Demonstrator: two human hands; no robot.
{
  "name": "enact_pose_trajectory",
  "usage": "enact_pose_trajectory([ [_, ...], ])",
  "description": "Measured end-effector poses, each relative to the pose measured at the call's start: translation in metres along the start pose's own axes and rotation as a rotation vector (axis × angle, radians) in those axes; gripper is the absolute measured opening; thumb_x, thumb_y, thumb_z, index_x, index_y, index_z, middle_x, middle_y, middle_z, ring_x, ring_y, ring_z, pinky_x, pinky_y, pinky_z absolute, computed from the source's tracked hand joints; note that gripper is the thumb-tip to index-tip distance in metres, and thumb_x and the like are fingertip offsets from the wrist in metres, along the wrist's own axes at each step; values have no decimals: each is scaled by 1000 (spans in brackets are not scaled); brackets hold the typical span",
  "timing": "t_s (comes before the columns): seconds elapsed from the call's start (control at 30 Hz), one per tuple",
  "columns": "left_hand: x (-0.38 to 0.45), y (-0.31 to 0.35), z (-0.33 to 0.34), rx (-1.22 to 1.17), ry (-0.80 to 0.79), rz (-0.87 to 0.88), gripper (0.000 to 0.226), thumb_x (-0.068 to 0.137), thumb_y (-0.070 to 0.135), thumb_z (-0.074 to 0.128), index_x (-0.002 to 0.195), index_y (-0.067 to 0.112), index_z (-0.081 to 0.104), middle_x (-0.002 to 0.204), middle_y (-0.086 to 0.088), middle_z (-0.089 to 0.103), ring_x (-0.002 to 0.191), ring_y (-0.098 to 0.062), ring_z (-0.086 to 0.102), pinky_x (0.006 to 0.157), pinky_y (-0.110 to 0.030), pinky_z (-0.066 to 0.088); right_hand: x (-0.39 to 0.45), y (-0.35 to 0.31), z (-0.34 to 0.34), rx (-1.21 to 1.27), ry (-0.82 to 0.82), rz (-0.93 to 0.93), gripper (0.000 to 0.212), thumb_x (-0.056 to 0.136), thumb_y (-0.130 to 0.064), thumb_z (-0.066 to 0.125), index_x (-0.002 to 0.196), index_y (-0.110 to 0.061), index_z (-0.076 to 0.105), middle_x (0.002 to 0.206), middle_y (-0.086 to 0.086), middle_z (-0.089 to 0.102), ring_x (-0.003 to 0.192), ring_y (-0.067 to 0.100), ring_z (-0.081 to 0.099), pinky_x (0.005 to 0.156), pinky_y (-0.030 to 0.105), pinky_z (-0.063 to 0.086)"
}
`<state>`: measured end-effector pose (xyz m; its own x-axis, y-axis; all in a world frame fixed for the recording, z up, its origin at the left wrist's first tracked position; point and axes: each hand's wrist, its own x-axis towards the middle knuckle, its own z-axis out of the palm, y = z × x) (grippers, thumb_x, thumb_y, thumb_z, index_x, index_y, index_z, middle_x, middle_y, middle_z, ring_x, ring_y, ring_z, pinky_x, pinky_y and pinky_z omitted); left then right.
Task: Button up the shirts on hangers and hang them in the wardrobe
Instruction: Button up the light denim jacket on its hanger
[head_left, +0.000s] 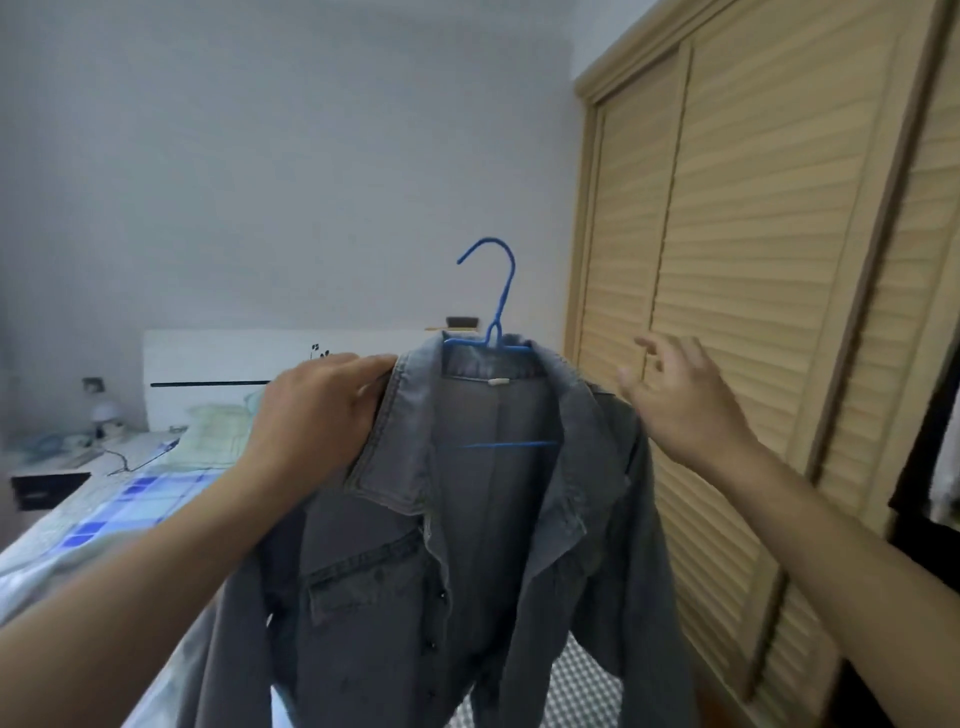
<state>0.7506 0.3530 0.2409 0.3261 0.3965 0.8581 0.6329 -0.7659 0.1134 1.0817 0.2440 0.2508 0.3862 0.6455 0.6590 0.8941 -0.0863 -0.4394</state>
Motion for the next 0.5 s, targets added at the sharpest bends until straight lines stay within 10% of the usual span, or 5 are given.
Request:
enact_pose_trajectory([
  [0.1, -8, 17, -3, -1, 24, -47, 33, 91, 29, 52, 117, 39, 69, 89, 4, 74, 81, -33, 69, 63, -42, 54, 0, 18, 37, -102, -347, -200, 74, 89, -66, 37, 148, -21, 43, 142, 7, 51, 133, 29, 45, 112, 46, 36],
  [0.27, -30, 27, -15, 56, -36, -167, 33, 89, 38, 49, 117, 45, 66, 90, 11, 76, 86, -27, 70, 68, -40, 55, -5, 25, 60, 154, -9, -294, 12, 95, -26, 67, 95, -15, 63, 90, 5, 62, 89, 34, 60, 76, 46, 45],
  [0.5, 7, 26, -63, 44, -22, -251, 21, 89, 31, 61, 101, 27, 78, 77, -5, 72, 72, -7, 64, 70, -27, 51, 19, -30, 17, 244, 186, -299, 32, 83, -47, 67, 99, -21, 75, 93, 3, 73, 92, 30, 66, 83, 51, 51],
])
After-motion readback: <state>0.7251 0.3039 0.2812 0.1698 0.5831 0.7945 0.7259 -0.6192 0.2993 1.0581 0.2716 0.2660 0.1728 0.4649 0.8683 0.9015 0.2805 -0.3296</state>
